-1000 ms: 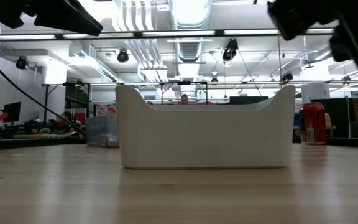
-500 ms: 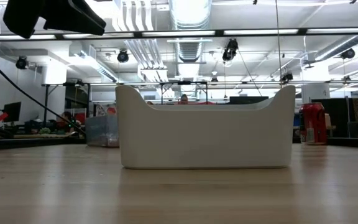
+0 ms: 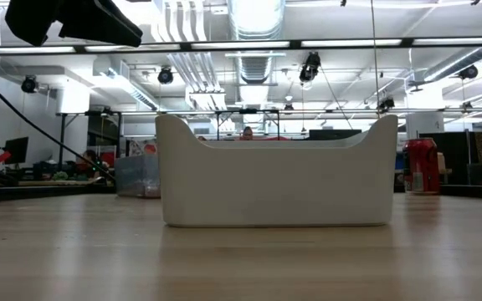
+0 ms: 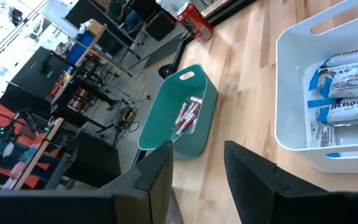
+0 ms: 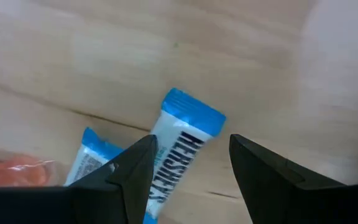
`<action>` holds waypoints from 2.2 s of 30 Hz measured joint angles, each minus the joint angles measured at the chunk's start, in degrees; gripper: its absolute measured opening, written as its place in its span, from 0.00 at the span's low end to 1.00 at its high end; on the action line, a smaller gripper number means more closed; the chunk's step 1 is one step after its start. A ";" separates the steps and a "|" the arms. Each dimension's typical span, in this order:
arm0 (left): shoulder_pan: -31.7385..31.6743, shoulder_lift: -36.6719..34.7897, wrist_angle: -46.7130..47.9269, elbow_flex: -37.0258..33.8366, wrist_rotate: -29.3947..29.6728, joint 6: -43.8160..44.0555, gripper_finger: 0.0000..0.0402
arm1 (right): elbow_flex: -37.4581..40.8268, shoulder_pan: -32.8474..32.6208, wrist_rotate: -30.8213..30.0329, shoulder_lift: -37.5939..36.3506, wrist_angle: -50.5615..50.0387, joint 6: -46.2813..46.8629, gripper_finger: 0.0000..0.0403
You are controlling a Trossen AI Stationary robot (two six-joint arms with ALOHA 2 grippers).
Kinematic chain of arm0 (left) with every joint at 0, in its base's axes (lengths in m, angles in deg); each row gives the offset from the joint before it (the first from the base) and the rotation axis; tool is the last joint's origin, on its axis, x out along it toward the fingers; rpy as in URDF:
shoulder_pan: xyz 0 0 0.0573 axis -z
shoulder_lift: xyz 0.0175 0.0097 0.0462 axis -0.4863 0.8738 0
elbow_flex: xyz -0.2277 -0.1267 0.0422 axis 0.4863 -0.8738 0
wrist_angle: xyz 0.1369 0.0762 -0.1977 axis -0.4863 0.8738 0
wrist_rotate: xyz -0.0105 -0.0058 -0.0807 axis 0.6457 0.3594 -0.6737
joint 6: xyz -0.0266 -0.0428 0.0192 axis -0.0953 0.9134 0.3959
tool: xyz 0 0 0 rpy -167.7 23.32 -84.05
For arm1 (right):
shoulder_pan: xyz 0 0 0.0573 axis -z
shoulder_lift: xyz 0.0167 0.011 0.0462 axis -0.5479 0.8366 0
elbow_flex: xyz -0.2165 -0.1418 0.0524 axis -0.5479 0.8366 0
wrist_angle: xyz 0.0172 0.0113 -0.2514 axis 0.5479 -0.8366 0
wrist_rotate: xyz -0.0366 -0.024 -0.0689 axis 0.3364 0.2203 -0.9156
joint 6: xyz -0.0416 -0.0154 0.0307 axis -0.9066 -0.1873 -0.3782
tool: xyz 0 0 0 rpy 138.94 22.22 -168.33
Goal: Sort candy
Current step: Put the white chocolate bar into the white bin
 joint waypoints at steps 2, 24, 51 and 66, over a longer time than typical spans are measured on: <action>0.00 0.00 0.00 0.00 -0.02 0.25 0.32 | 1.20 0.01 -0.15 0.03 1.88 0.01 0.50; -0.26 0.03 0.00 0.00 5.46 1.73 0.32 | 2.75 1.27 -6.61 0.85 1.46 -5.02 0.26; -0.26 -0.04 -1.25 0.00 -3.86 3.43 0.19 | 3.01 1.71 -33.17 -13.90 -8.91 -13.27 0.02; -0.28 -0.58 -8.78 -2.95 -14.57 -1.91 0.19 | 5.97 -4.00 -44.51 -8.88 1.92 -38.55 0.02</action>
